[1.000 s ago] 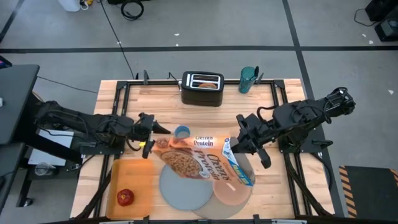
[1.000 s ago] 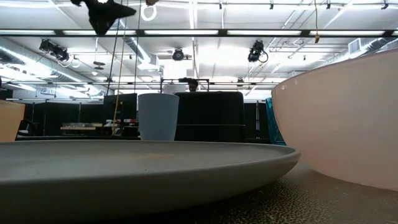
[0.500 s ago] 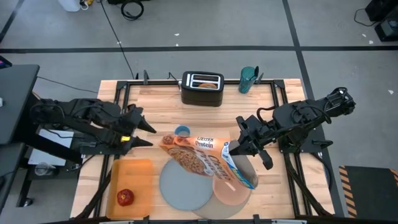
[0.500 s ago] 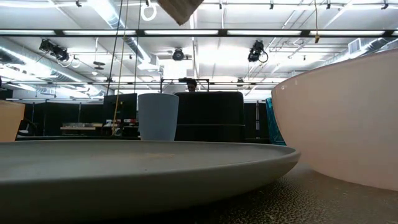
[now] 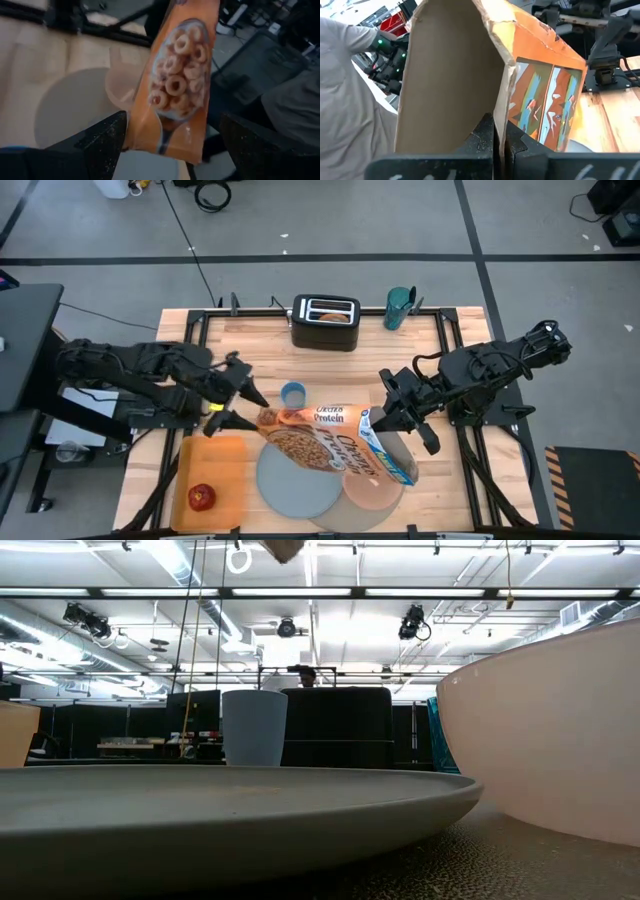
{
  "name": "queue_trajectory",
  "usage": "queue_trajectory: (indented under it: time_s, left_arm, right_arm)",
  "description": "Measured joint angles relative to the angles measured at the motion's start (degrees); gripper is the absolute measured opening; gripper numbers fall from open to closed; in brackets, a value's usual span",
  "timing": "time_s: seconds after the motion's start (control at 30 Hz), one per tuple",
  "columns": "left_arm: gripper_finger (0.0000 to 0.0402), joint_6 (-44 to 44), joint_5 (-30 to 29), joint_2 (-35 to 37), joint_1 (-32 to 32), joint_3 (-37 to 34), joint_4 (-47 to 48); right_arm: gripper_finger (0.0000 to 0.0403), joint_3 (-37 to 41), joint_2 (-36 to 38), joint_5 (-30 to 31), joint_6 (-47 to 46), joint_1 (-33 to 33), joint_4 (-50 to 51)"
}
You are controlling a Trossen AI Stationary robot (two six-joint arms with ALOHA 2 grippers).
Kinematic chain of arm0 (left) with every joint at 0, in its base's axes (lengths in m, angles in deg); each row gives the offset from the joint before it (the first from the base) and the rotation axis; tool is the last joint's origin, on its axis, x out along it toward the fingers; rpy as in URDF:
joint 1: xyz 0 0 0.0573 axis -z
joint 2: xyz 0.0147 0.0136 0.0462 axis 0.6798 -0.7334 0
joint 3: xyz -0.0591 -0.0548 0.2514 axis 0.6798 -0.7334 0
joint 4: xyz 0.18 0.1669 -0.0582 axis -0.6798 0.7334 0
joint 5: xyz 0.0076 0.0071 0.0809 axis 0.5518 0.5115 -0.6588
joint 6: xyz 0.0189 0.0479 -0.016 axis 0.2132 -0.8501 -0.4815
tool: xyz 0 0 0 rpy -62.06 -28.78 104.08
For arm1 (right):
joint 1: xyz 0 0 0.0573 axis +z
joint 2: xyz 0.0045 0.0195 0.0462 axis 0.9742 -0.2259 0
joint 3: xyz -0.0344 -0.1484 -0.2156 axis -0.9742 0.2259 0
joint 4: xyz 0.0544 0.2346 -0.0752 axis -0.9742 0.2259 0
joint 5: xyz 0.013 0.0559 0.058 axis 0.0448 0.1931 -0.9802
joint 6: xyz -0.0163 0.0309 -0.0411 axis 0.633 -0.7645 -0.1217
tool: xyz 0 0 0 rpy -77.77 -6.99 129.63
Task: Arrange a breakfast setting
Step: Pour the cereal from the cereal box into the orange bowl
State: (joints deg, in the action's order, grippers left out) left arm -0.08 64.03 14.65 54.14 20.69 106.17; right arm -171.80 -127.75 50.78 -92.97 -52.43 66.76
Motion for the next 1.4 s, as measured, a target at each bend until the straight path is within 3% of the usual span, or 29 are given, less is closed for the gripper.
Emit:
queue_trajectory:
  time_s: [0.47, 0.87, 1.4]
  left_arm:
    - [0.0325, -2.4, -0.8, -2.3, 0.5, -0.1, 2.9]
    - [0.0325, -1.9, -6.1, -1.5, 4.3, -3.5, 2.3]
    - [0.0325, -1.8, -13.3, -1.7, 4.4, -3.5, -0.7]
  right_arm:
    - [0.0007, 0.0, 0.0, 0.5, 0.4, 0.1, -0.2]
    - [0.0007, 0.0, 0.0, 1.8, 0.5, 0.1, -0.6]
    - [0.0007, 0.0, 0.0, 2.4, 1.8, 0.1, -2.8]
